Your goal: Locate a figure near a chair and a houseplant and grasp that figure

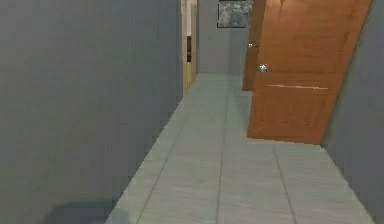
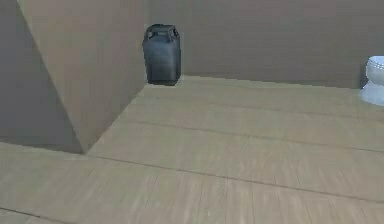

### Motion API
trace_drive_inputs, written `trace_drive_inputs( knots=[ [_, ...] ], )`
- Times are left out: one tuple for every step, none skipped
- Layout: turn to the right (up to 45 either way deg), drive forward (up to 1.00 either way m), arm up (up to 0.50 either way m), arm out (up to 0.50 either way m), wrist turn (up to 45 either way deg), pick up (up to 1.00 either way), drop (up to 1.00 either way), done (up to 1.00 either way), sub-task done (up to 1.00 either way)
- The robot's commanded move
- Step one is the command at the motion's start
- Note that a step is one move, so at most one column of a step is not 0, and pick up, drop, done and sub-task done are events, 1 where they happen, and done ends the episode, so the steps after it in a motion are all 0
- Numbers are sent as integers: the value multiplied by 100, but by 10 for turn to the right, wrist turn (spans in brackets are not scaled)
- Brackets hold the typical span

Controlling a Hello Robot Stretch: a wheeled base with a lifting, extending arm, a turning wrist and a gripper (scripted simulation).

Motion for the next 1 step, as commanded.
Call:
trace_drive_inputs(
  knots=[
    [0, 100, 0, 0, 0, 0, 0, 0, 0]
  ],
)
